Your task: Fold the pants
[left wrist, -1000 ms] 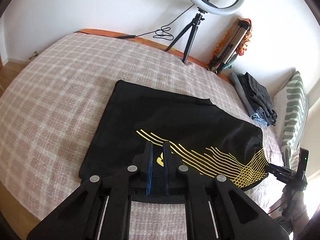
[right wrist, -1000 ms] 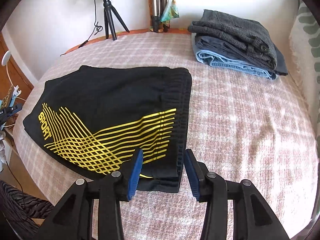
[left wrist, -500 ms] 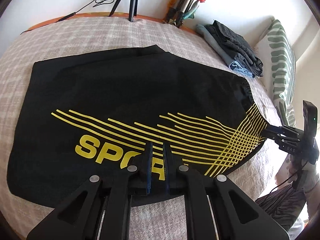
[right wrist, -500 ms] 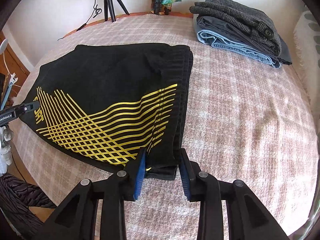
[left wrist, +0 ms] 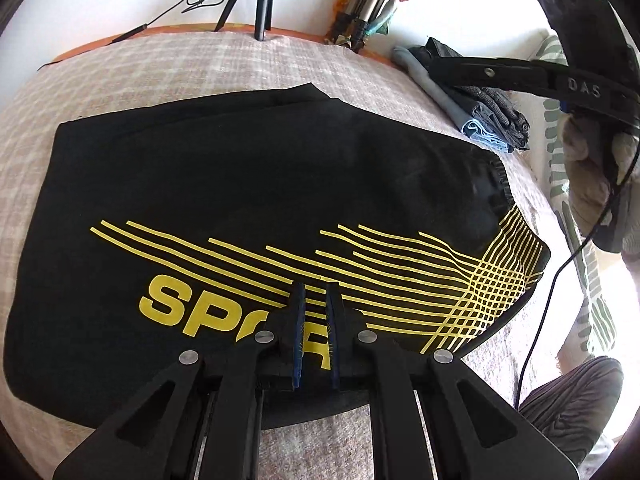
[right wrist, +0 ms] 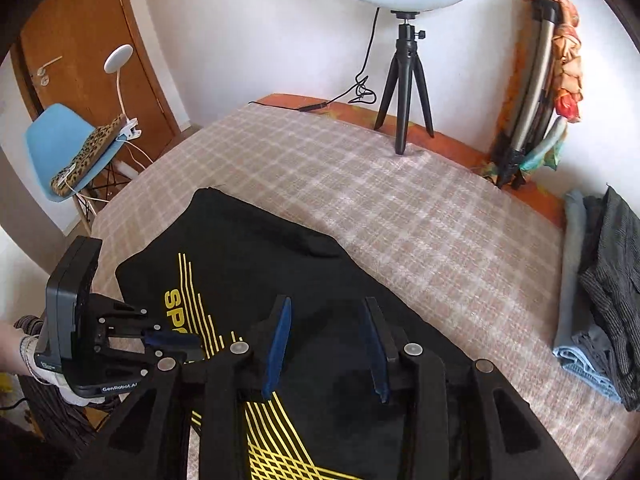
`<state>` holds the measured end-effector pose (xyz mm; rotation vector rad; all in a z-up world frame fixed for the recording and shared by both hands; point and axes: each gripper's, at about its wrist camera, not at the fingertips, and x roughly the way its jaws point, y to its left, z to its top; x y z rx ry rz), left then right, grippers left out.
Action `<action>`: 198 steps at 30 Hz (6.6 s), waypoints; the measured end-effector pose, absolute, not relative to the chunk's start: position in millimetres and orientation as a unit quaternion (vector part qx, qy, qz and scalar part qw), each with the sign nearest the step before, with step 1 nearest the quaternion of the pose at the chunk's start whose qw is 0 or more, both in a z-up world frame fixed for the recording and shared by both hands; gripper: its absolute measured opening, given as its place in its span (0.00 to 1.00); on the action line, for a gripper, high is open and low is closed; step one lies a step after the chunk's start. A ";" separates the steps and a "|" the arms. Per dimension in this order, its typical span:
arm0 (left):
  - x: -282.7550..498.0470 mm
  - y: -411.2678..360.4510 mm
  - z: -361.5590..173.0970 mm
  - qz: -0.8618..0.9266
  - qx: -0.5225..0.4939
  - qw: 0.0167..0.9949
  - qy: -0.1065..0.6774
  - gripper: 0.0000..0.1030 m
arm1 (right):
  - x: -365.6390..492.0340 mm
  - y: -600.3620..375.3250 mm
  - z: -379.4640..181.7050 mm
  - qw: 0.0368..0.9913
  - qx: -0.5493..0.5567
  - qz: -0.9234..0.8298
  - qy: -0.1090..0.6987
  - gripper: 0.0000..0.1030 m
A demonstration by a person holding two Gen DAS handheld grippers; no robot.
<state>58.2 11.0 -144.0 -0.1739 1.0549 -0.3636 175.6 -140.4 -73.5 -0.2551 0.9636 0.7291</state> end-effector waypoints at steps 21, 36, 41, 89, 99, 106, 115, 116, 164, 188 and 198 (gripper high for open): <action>49.8 12.2 -149.5 -0.175 -0.105 0.851 0.483 0.09 | 275.9 -76.8 -136.5 0.765 -0.120 0.365 0.517 0.06; 39.7 -3.1 -116.9 -0.184 -0.064 0.866 0.461 0.15 | 164.2 -242.0 -57.9 0.868 -0.012 0.203 0.452 0.35; 36.2 -25.2 -104.3 -0.215 -0.040 0.867 0.447 0.16 | 100.2 -319.1 -71.6 0.874 0.046 0.130 0.465 0.35; 13.6 -260.2 -141.4 -0.372 0.217 0.801 0.416 0.41 | 46.2 -450.3 -117.3 0.829 0.278 0.133 0.467 0.46; 34.4 -224.3 -115.9 -0.387 0.100 0.815 0.420 0.12 | 83.6 -431.8 -146.5 0.786 0.310 0.170 0.508 0.65; 34.8 -217.8 -104.1 -0.395 0.067 0.819 0.411 0.11 | 118.5 -418.3 -179.5 0.720 0.389 0.217 0.531 0.69; 30.0 -218.1 -106.8 -0.405 0.068 0.814 0.411 0.11 | 151.8 -416.3 -188.9 0.703 0.424 0.237 0.519 0.54; 31.7 -217.6 -107.1 -0.406 0.063 0.813 0.412 0.11 | 154.7 -413.9 -189.9 0.705 0.418 0.235 0.522 0.50; 22.6 115.1 -101.2 -0.203 -0.144 0.891 0.379 0.08 | 218.7 9.5 -116.4 0.765 0.106 0.298 0.562 0.14; 28.8 198.9 -88.0 -0.084 -0.190 0.905 0.370 0.09 | 175.7 -3.9 -113.6 0.770 0.074 0.324 0.544 0.44; 31.1 225.4 -70.8 -0.050 -0.214 0.913 0.344 0.09 | 123.4 33.1 -135.7 0.681 0.115 0.450 0.566 0.45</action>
